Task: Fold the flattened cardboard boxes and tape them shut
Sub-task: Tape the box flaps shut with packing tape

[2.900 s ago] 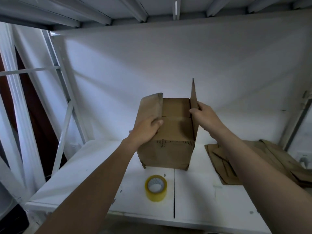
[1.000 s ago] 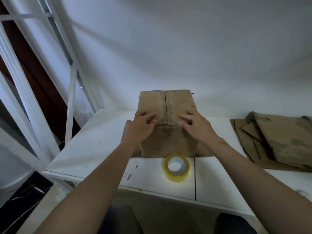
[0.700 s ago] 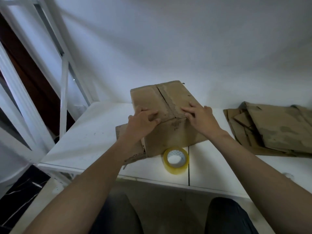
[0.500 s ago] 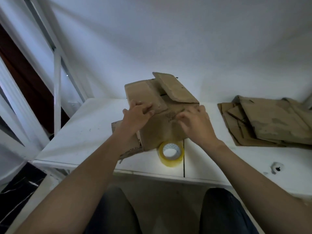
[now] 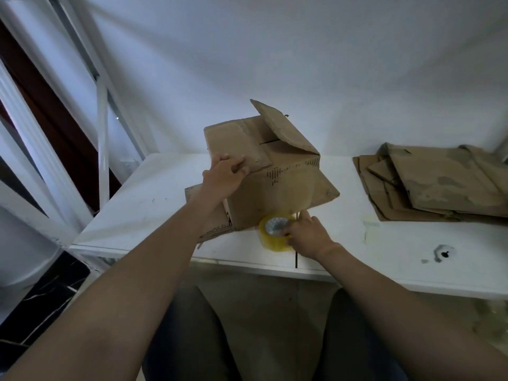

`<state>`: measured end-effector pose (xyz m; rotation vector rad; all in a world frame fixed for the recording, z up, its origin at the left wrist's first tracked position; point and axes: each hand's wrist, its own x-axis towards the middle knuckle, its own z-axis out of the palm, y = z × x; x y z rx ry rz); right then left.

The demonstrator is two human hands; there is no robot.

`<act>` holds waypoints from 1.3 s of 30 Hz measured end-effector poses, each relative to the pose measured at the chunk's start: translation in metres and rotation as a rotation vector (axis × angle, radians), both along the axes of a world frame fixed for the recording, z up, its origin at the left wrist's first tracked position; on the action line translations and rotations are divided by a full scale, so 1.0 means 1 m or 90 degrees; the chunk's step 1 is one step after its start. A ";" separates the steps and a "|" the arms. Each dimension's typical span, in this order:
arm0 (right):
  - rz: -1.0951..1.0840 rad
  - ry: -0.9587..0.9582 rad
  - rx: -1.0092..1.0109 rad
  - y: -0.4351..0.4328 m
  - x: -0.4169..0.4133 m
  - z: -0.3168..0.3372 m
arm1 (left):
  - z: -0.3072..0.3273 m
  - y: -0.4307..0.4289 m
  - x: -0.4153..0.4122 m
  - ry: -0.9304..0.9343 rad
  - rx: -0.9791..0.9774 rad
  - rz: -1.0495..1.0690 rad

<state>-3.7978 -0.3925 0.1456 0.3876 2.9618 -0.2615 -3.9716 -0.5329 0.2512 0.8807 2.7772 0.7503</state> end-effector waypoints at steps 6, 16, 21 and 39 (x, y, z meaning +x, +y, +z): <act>-0.067 0.106 -0.188 0.028 0.040 0.070 | 0.008 0.005 0.016 -0.050 0.051 -0.010; -0.115 0.435 -0.157 0.041 0.087 0.188 | 0.028 0.054 0.045 -0.102 -0.013 -0.111; -0.160 0.468 0.012 0.049 0.039 0.200 | 0.037 0.051 0.011 0.117 -0.035 -0.008; -0.220 0.308 -0.133 0.064 -0.018 0.120 | 0.033 0.045 -0.043 -0.043 -0.115 0.026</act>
